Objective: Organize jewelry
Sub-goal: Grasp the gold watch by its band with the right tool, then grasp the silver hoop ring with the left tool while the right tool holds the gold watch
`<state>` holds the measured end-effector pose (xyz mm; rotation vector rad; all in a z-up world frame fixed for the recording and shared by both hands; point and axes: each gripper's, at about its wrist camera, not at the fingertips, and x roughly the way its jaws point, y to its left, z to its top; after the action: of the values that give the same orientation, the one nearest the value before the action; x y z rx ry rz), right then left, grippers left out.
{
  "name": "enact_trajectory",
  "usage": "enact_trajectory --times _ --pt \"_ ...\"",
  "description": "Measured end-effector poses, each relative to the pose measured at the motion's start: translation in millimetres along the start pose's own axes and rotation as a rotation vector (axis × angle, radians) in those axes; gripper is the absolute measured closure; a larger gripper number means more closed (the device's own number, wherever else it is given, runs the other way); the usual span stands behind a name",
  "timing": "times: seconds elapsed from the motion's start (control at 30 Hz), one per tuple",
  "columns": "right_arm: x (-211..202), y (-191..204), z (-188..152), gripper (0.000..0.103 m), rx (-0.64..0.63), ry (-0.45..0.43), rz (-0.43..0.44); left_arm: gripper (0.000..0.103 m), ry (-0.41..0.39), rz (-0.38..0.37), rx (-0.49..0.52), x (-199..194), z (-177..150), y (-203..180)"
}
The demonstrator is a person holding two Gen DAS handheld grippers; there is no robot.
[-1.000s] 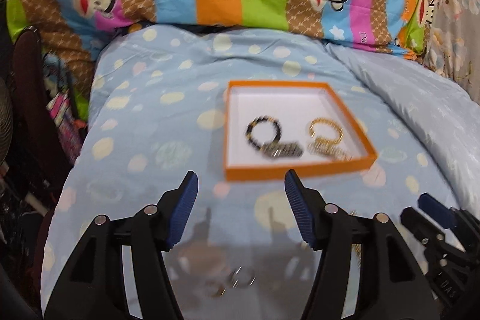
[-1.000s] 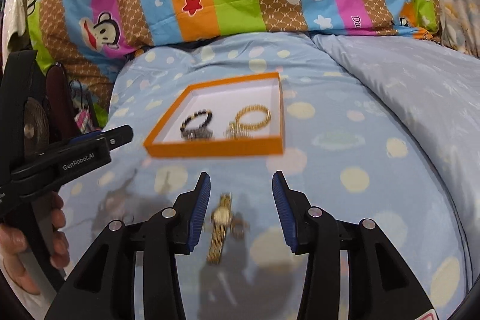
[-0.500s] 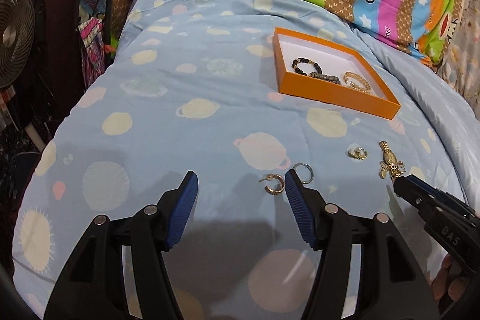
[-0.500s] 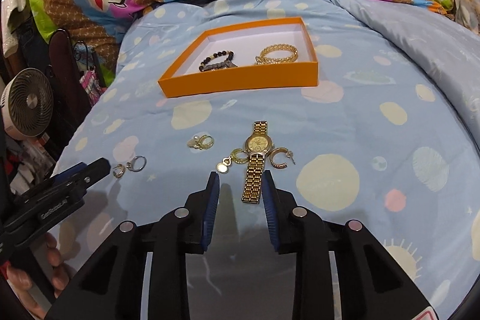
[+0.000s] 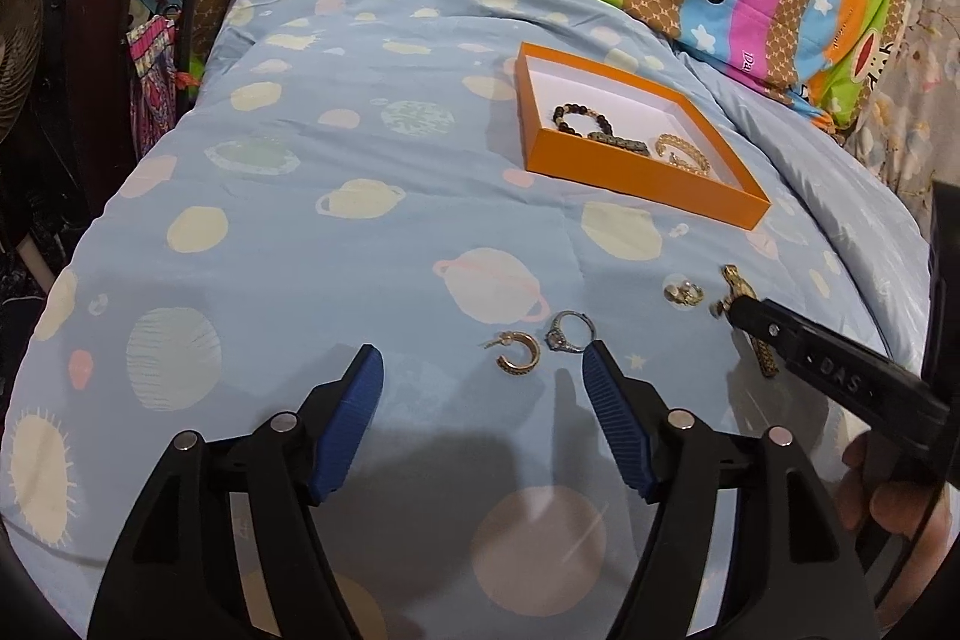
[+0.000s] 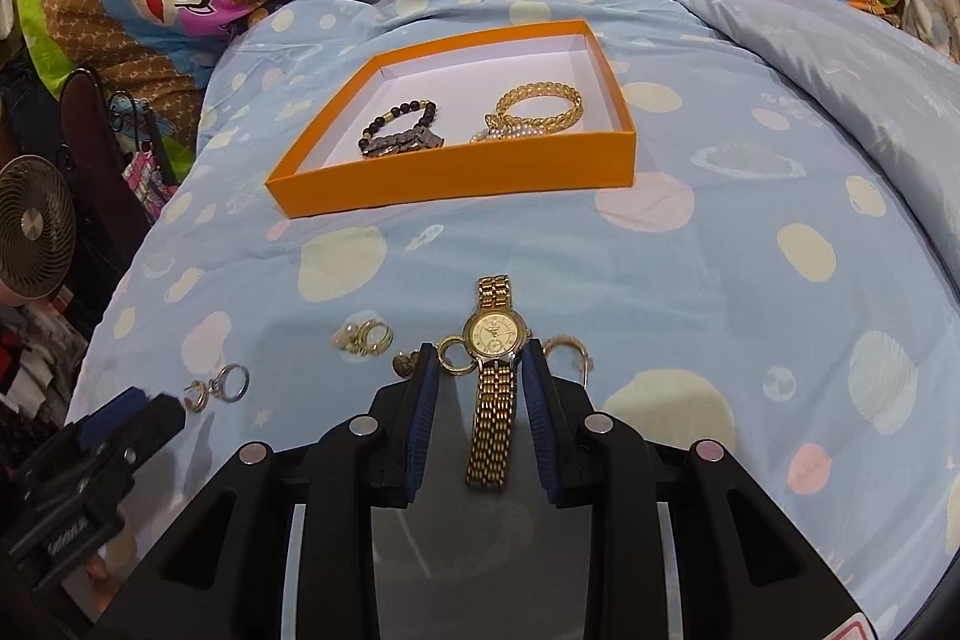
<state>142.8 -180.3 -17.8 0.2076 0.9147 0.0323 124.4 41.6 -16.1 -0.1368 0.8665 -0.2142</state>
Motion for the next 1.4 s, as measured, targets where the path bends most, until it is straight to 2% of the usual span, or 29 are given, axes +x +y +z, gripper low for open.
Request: enact_trajectory --times 0.07,0.1,0.23,0.47,0.73,0.8,0.87,0.97,1.03,1.1,1.4 --pt "0 -1 1 0.082 0.004 -0.004 0.002 0.036 0.008 -0.004 0.007 1 0 -2" --pt "-2 -3 0 0.092 0.013 -0.004 0.008 0.036 0.009 -0.002 0.007 2 0 -2" --pt "-13 -10 -8 0.092 0.045 -0.026 0.029 0.036 0.017 -0.008 0.001 3 0 -1" --pt "-45 -10 -35 0.092 0.022 -0.028 0.062 0.036 0.013 -0.009 0.019 2 0 -4" --pt "-56 -16 -64 0.092 0.032 0.0 0.091 0.039 0.022 -0.017 0.182 12 5 -44" --pt "-57 -17 -66 0.092 0.036 -0.006 0.1 0.045 0.039 -0.013 0.207 19 7 -51" --pt "-56 -17 -67 0.092 0.035 -0.009 0.102 0.046 0.048 0.004 0.22 25 9 -54" --pt "-56 -18 -68 0.092 0.039 -0.01 0.108 0.055 0.048 0.015 0.233 27 11 -55" --pt "-55 -19 -68 0.092 0.044 -0.011 0.113 0.066 0.044 0.013 0.235 27 11 -54" --pt "-55 -20 -68 0.092 0.047 -0.011 0.117 0.097 0.056 -0.027 0.24 26 10 -55" --pt "-55 -25 -68 0.092 0.072 -0.013 0.145 0.098 -0.023 -0.061 0.239 -3 -3 -54"
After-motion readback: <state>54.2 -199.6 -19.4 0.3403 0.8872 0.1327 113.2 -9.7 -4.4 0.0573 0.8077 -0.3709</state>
